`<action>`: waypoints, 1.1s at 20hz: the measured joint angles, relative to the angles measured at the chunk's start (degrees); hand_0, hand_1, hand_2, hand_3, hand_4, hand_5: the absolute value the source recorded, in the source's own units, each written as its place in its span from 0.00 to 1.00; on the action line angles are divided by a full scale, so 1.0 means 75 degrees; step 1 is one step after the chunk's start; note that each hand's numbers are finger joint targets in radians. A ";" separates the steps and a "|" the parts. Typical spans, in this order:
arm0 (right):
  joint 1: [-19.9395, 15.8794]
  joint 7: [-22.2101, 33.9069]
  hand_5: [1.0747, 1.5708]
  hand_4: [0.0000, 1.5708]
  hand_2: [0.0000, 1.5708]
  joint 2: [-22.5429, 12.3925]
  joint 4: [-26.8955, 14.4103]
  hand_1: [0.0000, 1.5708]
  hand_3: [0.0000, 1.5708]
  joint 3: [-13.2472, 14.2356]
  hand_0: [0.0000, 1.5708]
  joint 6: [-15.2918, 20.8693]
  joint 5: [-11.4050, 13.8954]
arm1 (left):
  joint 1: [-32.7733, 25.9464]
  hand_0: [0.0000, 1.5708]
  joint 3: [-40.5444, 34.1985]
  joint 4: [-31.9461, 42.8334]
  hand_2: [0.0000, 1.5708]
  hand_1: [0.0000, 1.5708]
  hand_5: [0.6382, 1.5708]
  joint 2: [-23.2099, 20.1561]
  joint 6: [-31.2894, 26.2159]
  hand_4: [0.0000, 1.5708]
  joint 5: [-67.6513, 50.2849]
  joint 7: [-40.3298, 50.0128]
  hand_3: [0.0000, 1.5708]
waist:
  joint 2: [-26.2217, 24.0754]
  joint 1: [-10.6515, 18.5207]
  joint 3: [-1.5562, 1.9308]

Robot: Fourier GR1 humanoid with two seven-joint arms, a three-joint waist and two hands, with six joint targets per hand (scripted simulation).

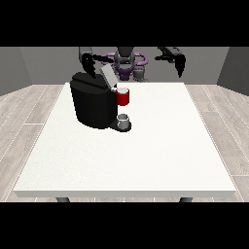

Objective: Insert the coffee pod into the coffee machine and close the lid

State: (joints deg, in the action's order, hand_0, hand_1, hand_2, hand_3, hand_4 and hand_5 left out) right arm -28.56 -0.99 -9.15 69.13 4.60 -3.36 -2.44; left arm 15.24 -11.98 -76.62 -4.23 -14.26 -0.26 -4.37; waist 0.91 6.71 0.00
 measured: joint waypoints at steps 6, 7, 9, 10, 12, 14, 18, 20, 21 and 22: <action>-0.0330 -0.0156 1.00 0.00 0.00 0.0069 -0.0366 0.00 0.00 -0.0115 0.00 0.0041 0.0292 | -0.0225 0.00 0.0115 -0.0160 0.00 0.00 1.00 -0.0032 0.0141 0.00 -0.0081 -0.0056 0.00 | 0.0088 -0.0032 -0.0011; -0.0431 -0.0133 1.00 0.00 0.00 0.0057 -0.0434 0.00 0.00 -0.0080 0.00 0.0022 0.0282 | -0.0223 0.00 0.0112 -0.0180 0.00 0.00 1.00 -0.0082 0.0164 0.00 -0.0082 -0.0055 0.00 | 0.0111 -0.0041 -0.0008; -0.0602 -0.0213 1.00 0.03 0.00 -0.0014 -0.0567 0.00 0.00 -0.0017 0.00 -0.0039 0.0296 | -0.0209 0.00 0.0150 -0.0169 0.00 0.00 1.00 -0.0099 0.0221 0.00 -0.0049 -0.0171 0.00 | 0.0225 -0.0055 -0.0013; -0.0682 -0.0251 1.00 0.00 0.00 -0.0033 -0.0643 0.00 0.00 0.0009 0.00 -0.0053 0.0309 | -0.0179 0.00 0.0145 -0.0159 0.00 0.00 1.00 -0.0130 0.0244 0.00 -0.0065 -0.0154 0.00 | 0.0259 -0.0060 -0.0015; -0.0776 -0.0393 1.00 0.00 0.00 -0.0028 -0.0759 0.00 0.00 0.0023 0.00 -0.0016 0.0384 | -0.0116 0.00 0.0179 -0.0233 0.00 0.00 1.00 -0.0163 0.0285 0.00 -0.0084 -0.0058 0.00 | 0.0297 -0.0030 -0.0029; -0.0970 -0.0292 1.00 0.00 0.00 -0.0048 -0.0849 0.00 0.00 0.0064 0.00 -0.0054 0.0361 | 0.0004 0.00 0.0171 -0.0218 0.00 0.00 1.00 -0.0191 0.0312 0.00 -0.0141 0.0010 0.00 | 0.0352 -0.0036 -0.0028; -0.1193 -0.0329 1.00 0.00 0.00 0.0076 -0.1021 0.00 0.00 0.0014 0.00 0.0018 0.0443 | 0.0085 0.00 0.0149 -0.0172 0.00 0.00 1.00 -0.0269 0.0327 0.00 -0.0227 0.0073 0.00 | 0.0390 -0.0004 -0.0019; -0.1154 -0.0513 1.00 0.00 0.00 0.0065 -0.1138 0.00 0.00 0.0045 0.00 0.0011 0.0468 | -0.0003 0.00 0.0247 -0.0310 0.00 0.00 1.00 -0.0190 0.0358 0.08 -0.0257 0.0201 0.00 | 0.0333 0.0045 -0.0018; -0.1223 -0.0585 1.00 0.00 0.00 0.0065 -0.1157 0.00 0.00 0.0063 0.00 0.0030 0.0478 | 0.0044 0.00 0.0215 -0.0296 0.00 0.00 1.00 -0.0229 0.0377 0.09 -0.0277 0.0193 0.00 | 0.0380 0.0046 -0.0016; -0.1200 -0.0644 1.00 0.00 0.00 0.0087 -0.1218 0.00 0.00 0.0067 0.00 0.0078 0.0508 | 0.0011 0.00 0.0307 -0.0382 0.00 0.00 1.00 -0.0155 0.0476 0.10 -0.0208 0.0266 0.00 | 0.0338 0.0066 -0.0016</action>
State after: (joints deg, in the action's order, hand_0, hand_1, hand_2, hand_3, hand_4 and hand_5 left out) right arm -37.56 -5.82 -8.50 60.00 5.10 -2.78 1.37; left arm 15.32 -9.68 -79.48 -5.39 -10.69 -1.82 -2.37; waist 3.44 7.21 -0.11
